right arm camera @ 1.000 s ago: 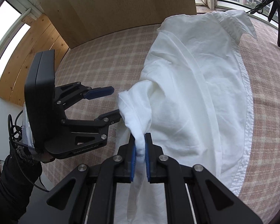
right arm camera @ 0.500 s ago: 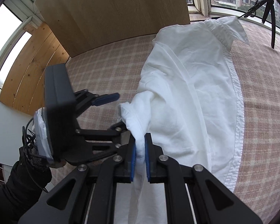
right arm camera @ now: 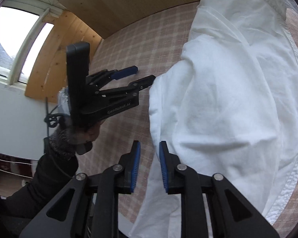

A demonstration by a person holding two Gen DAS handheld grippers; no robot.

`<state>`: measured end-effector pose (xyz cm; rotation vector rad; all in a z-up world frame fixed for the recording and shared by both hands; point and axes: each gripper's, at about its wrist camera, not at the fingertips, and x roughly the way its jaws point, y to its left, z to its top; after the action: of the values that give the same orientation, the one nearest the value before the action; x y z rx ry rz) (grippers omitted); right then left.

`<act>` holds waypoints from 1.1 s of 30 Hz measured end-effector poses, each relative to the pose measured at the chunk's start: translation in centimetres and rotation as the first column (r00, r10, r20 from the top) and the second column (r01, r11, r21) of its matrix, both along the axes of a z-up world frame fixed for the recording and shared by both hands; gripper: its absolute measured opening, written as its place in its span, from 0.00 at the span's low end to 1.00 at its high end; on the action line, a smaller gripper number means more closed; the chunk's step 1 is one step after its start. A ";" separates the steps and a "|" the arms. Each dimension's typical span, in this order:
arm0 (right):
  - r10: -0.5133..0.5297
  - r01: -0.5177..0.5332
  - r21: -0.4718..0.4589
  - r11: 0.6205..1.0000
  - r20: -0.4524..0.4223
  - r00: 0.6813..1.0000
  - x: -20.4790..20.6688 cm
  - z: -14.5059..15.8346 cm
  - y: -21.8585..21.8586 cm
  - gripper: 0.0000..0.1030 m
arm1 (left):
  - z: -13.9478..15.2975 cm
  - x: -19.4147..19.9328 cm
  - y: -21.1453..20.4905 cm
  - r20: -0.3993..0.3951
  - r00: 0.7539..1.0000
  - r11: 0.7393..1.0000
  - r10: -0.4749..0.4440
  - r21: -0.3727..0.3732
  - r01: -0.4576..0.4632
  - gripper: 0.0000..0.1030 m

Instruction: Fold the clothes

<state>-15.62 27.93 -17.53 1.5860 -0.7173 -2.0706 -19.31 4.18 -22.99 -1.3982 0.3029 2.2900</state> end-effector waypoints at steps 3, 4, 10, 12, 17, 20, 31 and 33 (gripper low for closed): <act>-0.066 0.067 0.022 0.997 -0.049 0.997 0.2 1.5 3.5 0.29 | 2.4 1.1 -1.1 -0.016 0.999 0.991 -0.049 0.124 0.051 0.50; -0.089 0.092 0.046 0.995 -0.068 0.994 0.0 2.0 4.7 0.29 | 3.2 1.7 -0.7 -0.045 0.995 0.984 -0.093 0.146 0.099 0.52; -0.043 0.078 0.309 0.948 -0.119 0.992 -5.2 2.7 6.3 0.29 | 4.0 4.7 5.3 -0.137 0.918 0.923 -0.373 0.052 0.382 0.56; 0.028 0.008 0.361 0.933 -0.096 0.995 -6.7 1.6 4.8 0.29 | 3.6 5.0 6.7 -0.137 0.896 0.902 -0.422 0.032 0.430 0.56; 0.100 -0.075 0.351 0.933 -0.052 0.994 -6.7 -0.4 2.3 0.30 | 0.9 3.9 7.6 -0.020 0.900 0.900 -0.435 0.024 0.436 0.53; 0.097 -0.078 0.337 0.938 -0.039 0.995 -5.9 -0.7 2.5 0.30 | 0.6 3.6 7.0 0.000 0.905 0.904 -0.425 0.053 0.424 0.53; 0.030 -0.007 0.409 0.913 -0.049 0.998 -8.5 3.4 4.1 0.30 | 1.0 3.4 7.4 -0.004 0.891 0.890 -0.455 0.022 0.455 0.53; 0.031 -0.001 0.430 0.903 -0.062 0.998 -9.6 5.5 4.6 0.30 | 1.2 3.2 7.1 -0.008 0.893 0.893 -0.450 0.032 0.450 0.53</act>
<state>-25.18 32.49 -12.03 1.7221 -0.2238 -2.3746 -16.14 11.31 -21.79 -1.1630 0.5271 1.9021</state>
